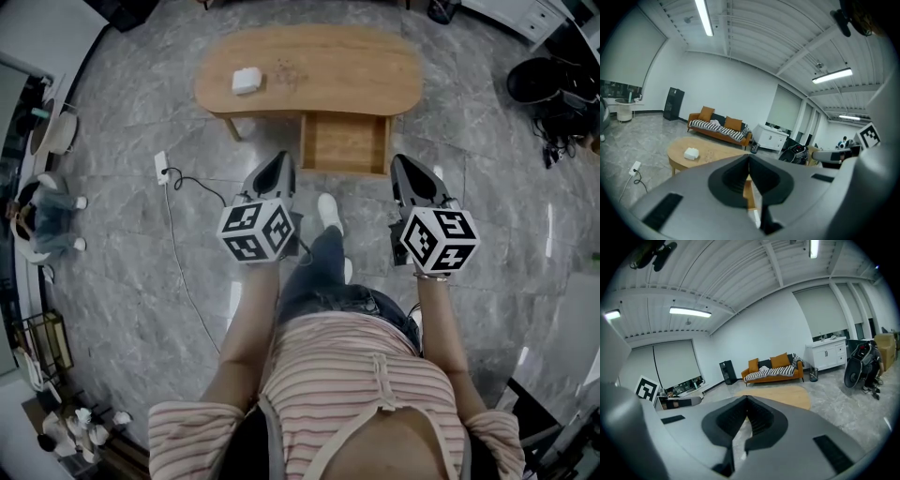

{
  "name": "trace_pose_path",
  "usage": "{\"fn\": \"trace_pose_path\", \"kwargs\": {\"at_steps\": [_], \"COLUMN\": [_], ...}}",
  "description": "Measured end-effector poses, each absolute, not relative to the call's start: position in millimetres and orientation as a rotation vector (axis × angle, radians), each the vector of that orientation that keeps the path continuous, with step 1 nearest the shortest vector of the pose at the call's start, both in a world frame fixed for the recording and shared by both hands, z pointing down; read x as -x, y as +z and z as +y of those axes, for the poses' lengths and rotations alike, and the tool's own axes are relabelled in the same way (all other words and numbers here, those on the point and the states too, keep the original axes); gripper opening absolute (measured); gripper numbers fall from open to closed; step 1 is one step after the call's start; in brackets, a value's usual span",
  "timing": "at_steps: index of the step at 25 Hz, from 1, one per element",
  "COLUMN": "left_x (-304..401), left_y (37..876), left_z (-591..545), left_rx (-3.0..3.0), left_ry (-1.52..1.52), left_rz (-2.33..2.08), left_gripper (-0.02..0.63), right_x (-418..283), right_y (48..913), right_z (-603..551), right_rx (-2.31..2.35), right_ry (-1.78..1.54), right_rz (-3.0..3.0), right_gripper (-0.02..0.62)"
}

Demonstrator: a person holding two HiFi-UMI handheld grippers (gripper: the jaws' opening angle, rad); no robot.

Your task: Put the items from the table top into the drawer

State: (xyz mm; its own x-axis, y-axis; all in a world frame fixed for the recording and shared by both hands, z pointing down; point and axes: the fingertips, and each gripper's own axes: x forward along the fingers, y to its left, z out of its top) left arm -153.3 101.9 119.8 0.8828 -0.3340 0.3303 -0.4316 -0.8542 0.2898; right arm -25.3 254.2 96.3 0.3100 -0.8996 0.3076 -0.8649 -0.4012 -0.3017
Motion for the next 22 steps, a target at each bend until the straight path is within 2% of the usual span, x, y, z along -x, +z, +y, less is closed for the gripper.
{"fn": "trace_pose_path", "kwargs": {"at_steps": [14,22], "left_x": [69,46], "left_y": [173,193], "left_z": [-20,-75], "left_rx": [-2.55,-2.468], "left_ry": [0.45,0.441], "left_rz": [-0.622,-0.65], "left_gripper": [0.014,0.014], "right_x": [-69,-109], "right_y": [123,122], "right_z": [114,54], "right_rx": [2.471,2.513], "right_ry": [-0.788,-0.817], "right_rz": [1.818,1.871], "right_gripper": [0.009,0.009]}}
